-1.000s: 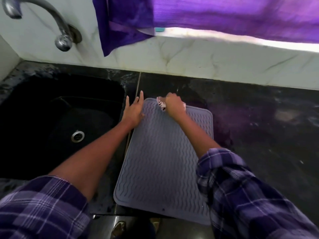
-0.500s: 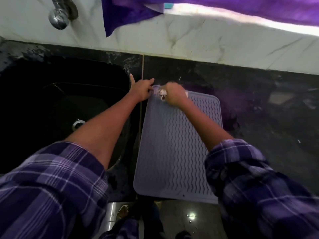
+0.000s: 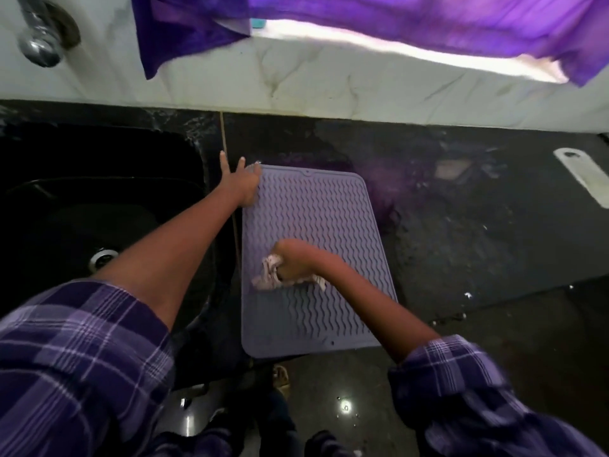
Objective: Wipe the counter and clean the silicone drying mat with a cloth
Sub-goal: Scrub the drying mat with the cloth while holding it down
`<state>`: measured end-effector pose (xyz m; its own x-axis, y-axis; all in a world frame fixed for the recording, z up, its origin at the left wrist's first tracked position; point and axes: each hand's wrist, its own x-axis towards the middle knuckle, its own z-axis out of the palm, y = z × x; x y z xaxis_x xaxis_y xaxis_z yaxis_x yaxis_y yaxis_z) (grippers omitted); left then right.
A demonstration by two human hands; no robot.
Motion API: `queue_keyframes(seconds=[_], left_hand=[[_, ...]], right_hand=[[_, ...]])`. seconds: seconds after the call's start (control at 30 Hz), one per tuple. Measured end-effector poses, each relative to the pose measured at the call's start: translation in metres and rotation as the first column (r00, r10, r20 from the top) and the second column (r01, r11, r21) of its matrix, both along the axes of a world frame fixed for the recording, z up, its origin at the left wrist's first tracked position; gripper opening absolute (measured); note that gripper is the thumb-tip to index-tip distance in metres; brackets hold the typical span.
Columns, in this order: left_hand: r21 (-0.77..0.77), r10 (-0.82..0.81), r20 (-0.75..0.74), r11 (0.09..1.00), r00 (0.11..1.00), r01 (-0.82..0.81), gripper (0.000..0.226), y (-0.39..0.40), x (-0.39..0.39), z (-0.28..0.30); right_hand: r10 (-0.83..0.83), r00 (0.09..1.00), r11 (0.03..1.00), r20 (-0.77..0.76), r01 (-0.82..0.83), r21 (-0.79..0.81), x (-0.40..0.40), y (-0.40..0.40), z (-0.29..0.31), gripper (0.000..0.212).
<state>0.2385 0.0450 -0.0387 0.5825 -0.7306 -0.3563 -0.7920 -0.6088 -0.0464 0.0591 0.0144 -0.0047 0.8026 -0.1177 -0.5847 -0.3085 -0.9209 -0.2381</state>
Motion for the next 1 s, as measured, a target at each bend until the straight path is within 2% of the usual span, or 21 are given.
queue_keyframes(seconds=[0.07, 0.13, 0.23, 0.3, 0.37, 0.4, 0.47, 0.57, 0.63, 0.73, 0.8, 0.87, 0.9, 0.97, 1.0], left_hand=[[-0.033, -0.013, -0.007, 0.999, 1.000, 0.013, 0.056, 0.004, -0.021, 0.005], [0.028, -0.051, -0.020, 0.998, 0.998, 0.052, 0.046, 0.013, -0.044, 0.003], [0.043, -0.061, 0.010, 0.997, 0.998, 0.061, 0.046, 0.029, -0.063, -0.006], [0.019, -0.055, 0.031, 0.998, 0.998, 0.055, 0.052, 0.035, -0.068, -0.008], [0.020, -0.053, 0.024, 0.998, 0.998, 0.052, 0.052, 0.035, -0.074, -0.006], [0.020, -0.044, 0.017, 0.999, 0.999, 0.043, 0.051, 0.035, -0.077, -0.006], [-0.003, -0.014, 0.001, 1.000, 1.000, 0.014, 0.051, 0.038, -0.082, -0.007], [-0.073, 0.010, -0.057, 0.997, 0.998, -0.014, 0.047, 0.046, -0.087, -0.009], [-0.111, 0.034, -0.092, 0.993, 0.995, -0.044, 0.039, 0.046, -0.088, -0.008], [-0.155, 0.083, -0.049, 0.984, 0.995, -0.090, 0.029, 0.040, -0.089, -0.003], [-0.235, 0.131, -0.052, 0.962, 0.990, -0.139, 0.031, 0.037, -0.090, -0.002], [-0.264, 0.207, -0.102, 0.937, 0.973, -0.227, 0.031, 0.035, -0.091, 0.001], [-0.233, 0.219, -0.073, 0.945, 0.973, -0.230, 0.030, 0.035, -0.091, 0.003], [-0.154, 0.230, 0.012, 0.962, 0.973, -0.226, 0.028, 0.034, -0.093, 0.008], [-0.129, 0.244, 0.028, 0.963, 0.969, -0.238, 0.028, 0.034, -0.093, 0.008]], right_hand=[[-0.054, 0.973, 0.997, 0.226, 0.066, -0.046, 0.003, 0.014, -0.003, 0.022], [-0.008, 0.958, 0.993, 0.285, 0.043, -0.114, -0.006, 0.035, -0.017, 0.030], [0.067, 0.976, 0.988, 0.206, -0.036, -0.152, -0.036, 0.057, -0.030, 0.042], [0.155, 0.977, 0.979, 0.144, -0.132, -0.155, -0.059, 0.063, -0.029, 0.039], [0.173, 0.984, 0.982, 0.033, -0.170, -0.080, -0.084, 0.066, -0.024, 0.038], [0.131, 0.991, 0.991, -0.034, -0.130, 0.011, -0.096, 0.064, -0.018, 0.038], [-0.052, 0.995, 0.976, -0.085, 0.069, 0.209, -0.114, 0.045, -0.004, 0.039], [-0.372, 0.926, 0.856, 0.066, 0.315, 0.409, -0.129, -0.003, 0.023, 0.032], [-0.457, 0.883, 0.827, 0.113, 0.374, 0.419, -0.136, -0.042, 0.040, 0.029], [-0.440, 0.883, 0.885, 0.161, 0.397, 0.242, -0.142, -0.115, 0.058, 0.030], [-0.449, 0.854, 0.891, 0.263, 0.450, 0.061, -0.144, -0.167, 0.067, 0.025], [-0.433, 0.815, 0.842, 0.386, 0.518, -0.150, -0.146, -0.208, 0.070, 0.017], [-0.414, 0.803, 0.803, 0.429, 0.544, -0.244, -0.148, -0.223, 0.066, 0.020], [-0.355, 0.845, 0.744, 0.401, 0.515, -0.426, -0.151, -0.244, 0.051, 0.029], [-0.336, 0.885, 0.741, 0.322, 0.460, -0.490, -0.151, -0.251, 0.041, 0.032]])
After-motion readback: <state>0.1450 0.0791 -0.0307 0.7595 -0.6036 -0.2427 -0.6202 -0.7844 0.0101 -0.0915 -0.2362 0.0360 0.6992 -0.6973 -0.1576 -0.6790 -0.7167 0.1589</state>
